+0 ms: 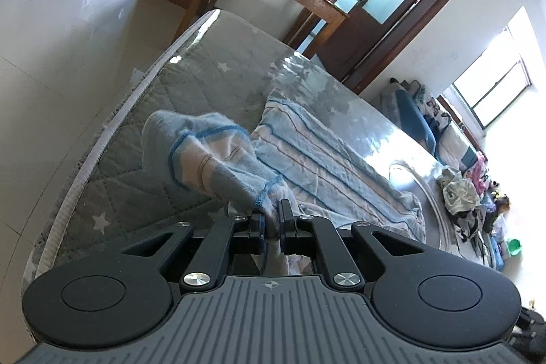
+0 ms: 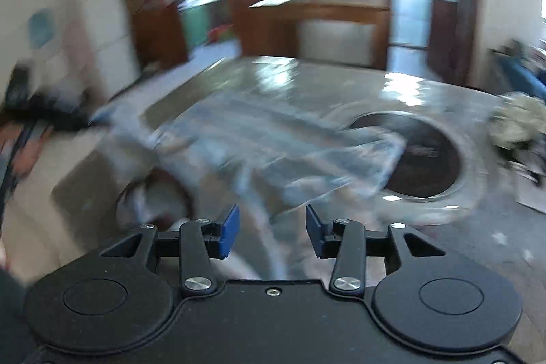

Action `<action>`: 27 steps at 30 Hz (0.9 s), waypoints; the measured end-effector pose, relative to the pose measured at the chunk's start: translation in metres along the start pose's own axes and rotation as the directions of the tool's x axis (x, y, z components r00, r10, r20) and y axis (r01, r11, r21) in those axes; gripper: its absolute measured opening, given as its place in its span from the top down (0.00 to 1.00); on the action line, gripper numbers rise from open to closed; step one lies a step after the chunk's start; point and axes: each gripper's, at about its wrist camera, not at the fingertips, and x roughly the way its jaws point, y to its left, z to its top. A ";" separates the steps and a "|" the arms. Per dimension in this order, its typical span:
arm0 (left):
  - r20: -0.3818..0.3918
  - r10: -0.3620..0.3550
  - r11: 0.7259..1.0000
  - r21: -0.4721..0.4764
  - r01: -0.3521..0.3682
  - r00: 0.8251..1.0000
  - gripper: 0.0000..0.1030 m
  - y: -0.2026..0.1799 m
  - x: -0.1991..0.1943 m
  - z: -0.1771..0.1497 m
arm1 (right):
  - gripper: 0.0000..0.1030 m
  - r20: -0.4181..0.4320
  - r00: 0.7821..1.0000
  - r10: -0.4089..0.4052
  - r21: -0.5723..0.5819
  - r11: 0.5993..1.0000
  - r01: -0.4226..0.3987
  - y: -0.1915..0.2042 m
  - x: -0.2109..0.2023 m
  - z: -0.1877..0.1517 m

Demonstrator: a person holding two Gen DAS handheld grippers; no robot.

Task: Fold clothes
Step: 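Lift the shirt high with both grippers and shake it out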

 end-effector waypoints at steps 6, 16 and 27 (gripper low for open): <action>-0.011 0.003 1.000 -0.004 -0.003 1.000 0.91 0.003 0.003 -0.002 | 0.55 -0.096 0.995 -0.019 -0.249 0.969 -0.005 0.046 0.037 -0.016; -0.055 0.004 0.999 -0.036 -0.006 0.999 0.74 0.009 0.015 -0.008 | 0.69 -0.155 0.985 -0.079 -0.338 0.941 0.022 0.055 0.061 -0.028; -0.057 -0.010 0.999 -0.039 0.008 0.998 0.90 0.007 0.018 -0.009 | 0.95 -0.088 0.988 -0.130 -0.405 0.910 0.084 0.063 0.057 -0.028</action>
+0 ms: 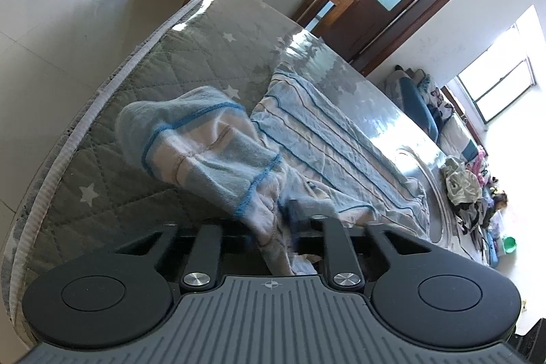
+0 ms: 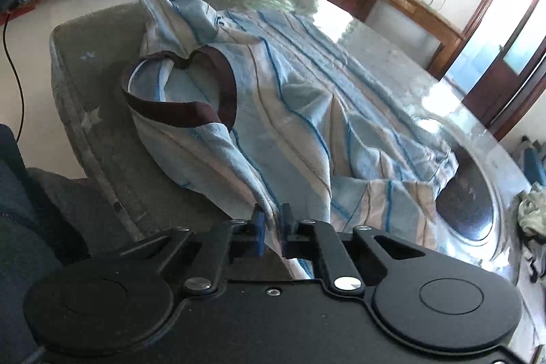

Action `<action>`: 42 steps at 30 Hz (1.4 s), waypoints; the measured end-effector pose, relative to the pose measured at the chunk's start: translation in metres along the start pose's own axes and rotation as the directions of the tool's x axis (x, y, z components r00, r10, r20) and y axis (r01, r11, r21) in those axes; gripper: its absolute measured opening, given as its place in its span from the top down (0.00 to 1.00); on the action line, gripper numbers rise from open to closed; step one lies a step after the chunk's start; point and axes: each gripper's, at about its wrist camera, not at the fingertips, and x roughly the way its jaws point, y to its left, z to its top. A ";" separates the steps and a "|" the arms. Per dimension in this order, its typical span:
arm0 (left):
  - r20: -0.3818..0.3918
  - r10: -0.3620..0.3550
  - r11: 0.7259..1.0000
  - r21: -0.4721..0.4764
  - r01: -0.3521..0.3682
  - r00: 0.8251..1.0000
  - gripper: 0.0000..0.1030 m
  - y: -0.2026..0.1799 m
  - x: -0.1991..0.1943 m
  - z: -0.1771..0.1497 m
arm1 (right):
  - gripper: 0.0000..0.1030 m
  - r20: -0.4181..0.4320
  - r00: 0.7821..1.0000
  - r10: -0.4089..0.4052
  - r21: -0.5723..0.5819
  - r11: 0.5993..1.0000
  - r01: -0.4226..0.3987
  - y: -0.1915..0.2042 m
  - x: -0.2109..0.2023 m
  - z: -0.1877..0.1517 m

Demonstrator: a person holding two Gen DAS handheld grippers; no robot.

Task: Fold clothes
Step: 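Lift the shirt high with both grippers and shake it out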

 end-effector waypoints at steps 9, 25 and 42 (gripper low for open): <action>0.088 -0.021 0.996 0.090 0.013 0.996 0.93 -0.035 -0.018 0.032 | 0.96 0.158 0.966 -0.202 -0.028 0.977 0.209 -0.025 -0.033 0.030; 0.224 -0.107 0.993 0.077 0.092 0.969 0.93 -0.102 -0.010 0.183 | 0.96 0.306 0.805 -0.509 0.046 0.852 0.522 -0.163 -0.025 0.139; 0.435 -0.300 0.954 0.135 0.268 0.849 0.93 -0.168 -0.034 0.287 | 0.96 0.432 0.563 -0.705 0.233 0.690 0.685 -0.277 -0.016 0.247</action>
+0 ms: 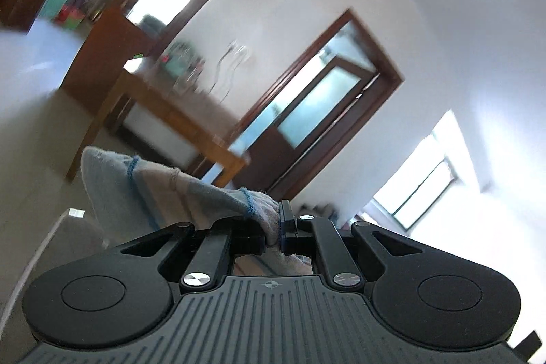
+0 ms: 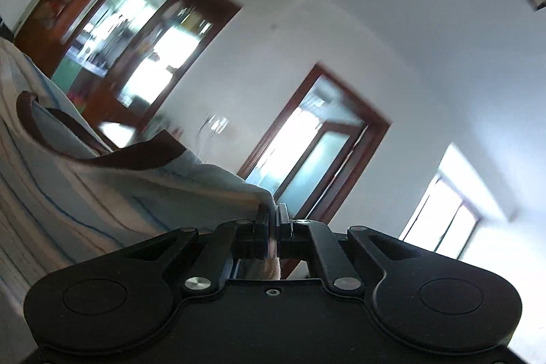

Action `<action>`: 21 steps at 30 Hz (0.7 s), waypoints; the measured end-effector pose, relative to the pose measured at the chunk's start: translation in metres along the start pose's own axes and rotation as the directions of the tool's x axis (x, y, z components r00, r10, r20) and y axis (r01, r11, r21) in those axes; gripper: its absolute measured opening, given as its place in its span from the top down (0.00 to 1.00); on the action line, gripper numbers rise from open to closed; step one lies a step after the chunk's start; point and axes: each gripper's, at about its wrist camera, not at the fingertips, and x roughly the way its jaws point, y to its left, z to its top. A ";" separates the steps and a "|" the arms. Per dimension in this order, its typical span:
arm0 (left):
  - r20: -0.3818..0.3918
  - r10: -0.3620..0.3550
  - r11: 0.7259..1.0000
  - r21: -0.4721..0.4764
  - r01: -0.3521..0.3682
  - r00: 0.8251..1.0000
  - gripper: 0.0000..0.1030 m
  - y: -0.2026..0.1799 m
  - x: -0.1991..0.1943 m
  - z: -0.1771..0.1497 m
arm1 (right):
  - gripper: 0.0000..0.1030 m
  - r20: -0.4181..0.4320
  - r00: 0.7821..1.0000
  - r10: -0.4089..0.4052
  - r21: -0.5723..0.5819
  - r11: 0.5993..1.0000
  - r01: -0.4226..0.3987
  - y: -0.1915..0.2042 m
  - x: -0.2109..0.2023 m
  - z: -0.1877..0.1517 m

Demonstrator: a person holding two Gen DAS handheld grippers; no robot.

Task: Fold clothes
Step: 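Lift the shirt high with both grippers and shake it out, then lower the shirt flat onto the table and open both grippers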

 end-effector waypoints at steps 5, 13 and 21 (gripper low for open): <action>-0.114 0.051 0.998 0.037 -0.047 0.992 0.92 0.022 -0.012 -0.044 | 0.96 -0.073 0.993 0.092 -0.057 0.994 -0.096 0.025 -0.019 -0.048; -0.358 0.201 0.980 0.086 -0.182 0.912 0.92 0.088 -0.037 -0.152 | 0.96 -0.231 0.929 0.290 -0.056 0.949 -0.310 0.090 -0.092 -0.151; -0.528 0.281 0.956 0.082 -0.281 0.801 0.92 0.147 -0.059 -0.216 | 0.96 -0.347 0.824 0.447 -0.045 0.870 -0.491 0.149 -0.151 -0.197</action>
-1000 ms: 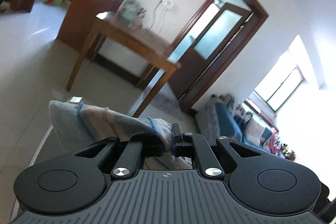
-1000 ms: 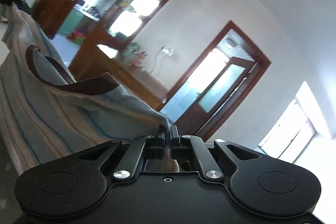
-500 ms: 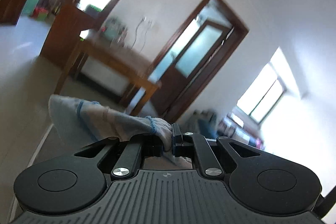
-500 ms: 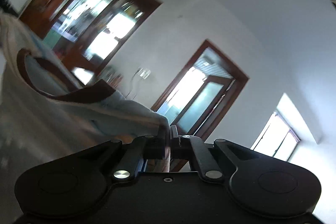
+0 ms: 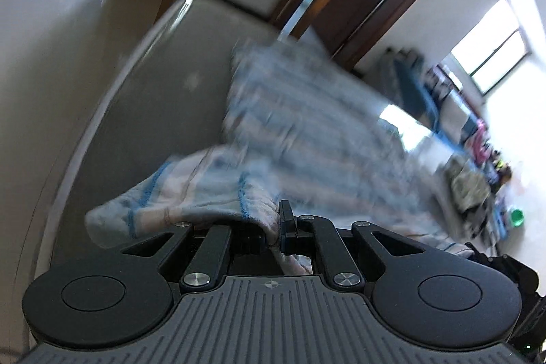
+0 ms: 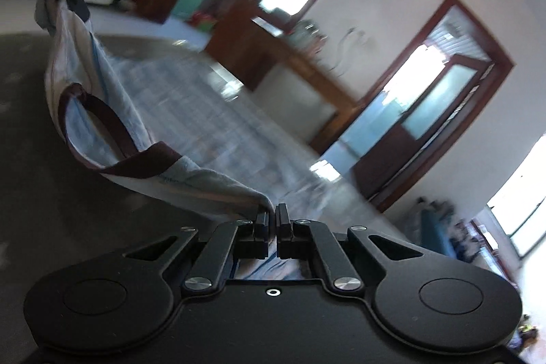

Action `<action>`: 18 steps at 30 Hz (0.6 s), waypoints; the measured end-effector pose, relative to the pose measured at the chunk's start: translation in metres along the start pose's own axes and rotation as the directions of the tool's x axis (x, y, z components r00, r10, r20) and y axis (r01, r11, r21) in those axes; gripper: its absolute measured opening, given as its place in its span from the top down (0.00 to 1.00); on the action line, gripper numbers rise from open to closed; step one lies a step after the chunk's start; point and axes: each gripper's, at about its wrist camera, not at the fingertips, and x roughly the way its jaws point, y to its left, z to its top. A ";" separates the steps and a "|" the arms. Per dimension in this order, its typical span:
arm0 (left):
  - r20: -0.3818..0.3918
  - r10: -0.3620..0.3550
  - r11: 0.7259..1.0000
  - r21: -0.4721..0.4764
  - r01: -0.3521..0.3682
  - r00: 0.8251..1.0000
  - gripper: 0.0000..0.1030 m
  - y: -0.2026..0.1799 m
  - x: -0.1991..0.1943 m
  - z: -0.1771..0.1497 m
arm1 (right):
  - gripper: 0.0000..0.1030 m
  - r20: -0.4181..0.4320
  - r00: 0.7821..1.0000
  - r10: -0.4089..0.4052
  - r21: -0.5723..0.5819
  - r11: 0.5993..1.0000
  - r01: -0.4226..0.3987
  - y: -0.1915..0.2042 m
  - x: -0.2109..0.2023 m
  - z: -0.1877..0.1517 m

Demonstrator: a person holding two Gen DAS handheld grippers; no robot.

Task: Fold clothes
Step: 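Lower the shirt flat onto the table and open both grippers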

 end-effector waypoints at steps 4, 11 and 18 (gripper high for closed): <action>-0.033 0.013 1.000 -0.022 -0.014 0.999 0.91 0.026 0.007 -0.019 | 0.96 -0.052 0.997 0.050 -0.034 0.998 -0.052 0.017 -0.004 -0.006; 0.017 0.067 0.992 0.109 -0.069 0.998 0.73 0.011 -0.009 -0.027 | 0.90 -0.097 0.991 0.090 -0.028 0.995 -0.093 0.016 -0.009 -0.009; 0.073 0.032 0.956 0.287 -0.052 0.997 0.72 -0.032 -0.032 -0.049 | 0.77 -0.098 0.986 0.133 0.019 0.991 -0.132 0.022 -0.031 -0.020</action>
